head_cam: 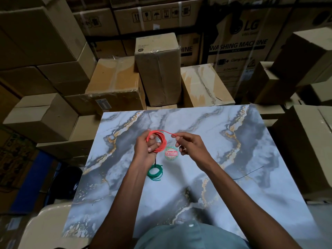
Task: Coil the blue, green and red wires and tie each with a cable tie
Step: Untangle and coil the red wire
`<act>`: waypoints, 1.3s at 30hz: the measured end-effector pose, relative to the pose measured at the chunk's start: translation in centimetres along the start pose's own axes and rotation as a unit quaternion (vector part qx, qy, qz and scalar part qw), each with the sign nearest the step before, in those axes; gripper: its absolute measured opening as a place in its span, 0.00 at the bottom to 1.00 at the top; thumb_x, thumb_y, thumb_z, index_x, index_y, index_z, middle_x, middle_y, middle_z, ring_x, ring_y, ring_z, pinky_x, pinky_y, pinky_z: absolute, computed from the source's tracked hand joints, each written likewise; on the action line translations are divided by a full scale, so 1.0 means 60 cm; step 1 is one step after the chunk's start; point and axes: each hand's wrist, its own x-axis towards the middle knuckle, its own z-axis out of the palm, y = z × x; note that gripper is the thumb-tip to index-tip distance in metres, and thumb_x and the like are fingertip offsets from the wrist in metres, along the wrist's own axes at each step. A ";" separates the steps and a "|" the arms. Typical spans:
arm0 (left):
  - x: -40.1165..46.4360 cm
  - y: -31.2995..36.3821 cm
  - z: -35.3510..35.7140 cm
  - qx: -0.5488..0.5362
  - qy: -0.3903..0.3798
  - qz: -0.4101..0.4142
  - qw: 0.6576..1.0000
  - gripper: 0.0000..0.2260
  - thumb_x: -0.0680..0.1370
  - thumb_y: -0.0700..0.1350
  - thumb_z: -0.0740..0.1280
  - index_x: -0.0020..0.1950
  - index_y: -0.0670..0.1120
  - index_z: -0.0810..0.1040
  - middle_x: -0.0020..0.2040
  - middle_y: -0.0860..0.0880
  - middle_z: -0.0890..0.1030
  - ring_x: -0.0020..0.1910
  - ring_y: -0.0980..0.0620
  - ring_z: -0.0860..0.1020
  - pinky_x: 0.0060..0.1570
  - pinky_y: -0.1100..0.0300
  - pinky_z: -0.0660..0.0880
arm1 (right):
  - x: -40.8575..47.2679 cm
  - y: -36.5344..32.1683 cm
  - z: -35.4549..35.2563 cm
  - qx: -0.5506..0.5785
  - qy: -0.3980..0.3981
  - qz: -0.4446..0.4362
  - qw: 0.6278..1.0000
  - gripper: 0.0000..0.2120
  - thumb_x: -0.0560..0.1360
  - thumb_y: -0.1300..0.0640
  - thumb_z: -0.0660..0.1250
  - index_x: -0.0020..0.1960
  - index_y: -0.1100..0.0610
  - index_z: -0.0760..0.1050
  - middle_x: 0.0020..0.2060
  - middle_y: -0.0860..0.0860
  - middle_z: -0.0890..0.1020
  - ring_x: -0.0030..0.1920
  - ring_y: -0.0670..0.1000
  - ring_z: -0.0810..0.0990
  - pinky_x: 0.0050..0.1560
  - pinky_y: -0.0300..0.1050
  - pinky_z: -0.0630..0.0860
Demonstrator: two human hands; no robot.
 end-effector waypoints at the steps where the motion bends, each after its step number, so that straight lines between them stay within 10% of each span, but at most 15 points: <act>1: 0.000 0.003 -0.001 -0.009 0.000 0.003 1.000 0.16 0.82 0.42 0.59 0.34 0.44 0.69 0.25 0.53 0.66 0.18 0.58 0.55 0.25 0.67 0.66 | 0.000 0.002 0.003 0.003 -0.010 0.004 1.000 0.09 0.83 0.62 0.65 0.57 0.60 0.84 0.36 0.54 0.80 0.34 0.49 0.75 0.36 0.41 0.75; 13: -0.007 -0.002 0.016 -0.135 0.023 0.086 0.987 0.20 0.84 0.46 0.58 0.33 0.44 0.70 0.24 0.53 0.64 0.18 0.56 0.56 0.30 0.64 0.72 | -0.021 -0.040 0.044 0.137 -0.073 0.160 0.975 0.10 0.79 0.64 0.70 0.56 0.70 0.82 0.39 0.57 0.84 0.45 0.57 0.87 0.56 0.52 0.84; 22: -0.024 -0.023 0.037 -0.036 0.003 0.103 0.994 0.21 0.85 0.50 0.57 0.33 0.44 0.68 0.20 0.52 0.60 0.18 0.56 0.59 0.37 0.61 0.72 | -0.018 -0.049 0.056 -0.083 -0.014 0.026 0.996 0.20 0.77 0.61 0.68 0.68 0.52 0.76 0.41 0.56 0.87 0.42 0.52 0.88 0.52 0.52 0.85; 28: -0.019 -0.031 0.033 0.023 -0.038 0.119 0.992 0.25 0.85 0.49 0.56 0.27 0.46 0.70 0.19 0.52 0.59 0.18 0.55 0.56 0.37 0.61 0.71 | -0.012 -0.072 0.048 -0.055 -0.062 0.049 0.995 0.14 0.79 0.53 0.61 0.47 0.60 0.81 0.40 0.52 0.83 0.42 0.49 0.82 0.56 0.52 0.82; 39: -0.033 -0.021 0.030 0.065 -0.017 0.070 0.995 0.22 0.83 0.48 0.58 0.29 0.46 0.63 0.20 0.51 0.59 0.20 0.54 0.60 0.36 0.60 0.69 | -0.002 -0.061 0.023 -0.243 -0.064 -0.112 0.961 0.16 0.84 0.49 0.64 0.41 0.55 0.79 0.39 0.55 0.79 0.40 0.50 0.78 0.45 0.48 0.73</act>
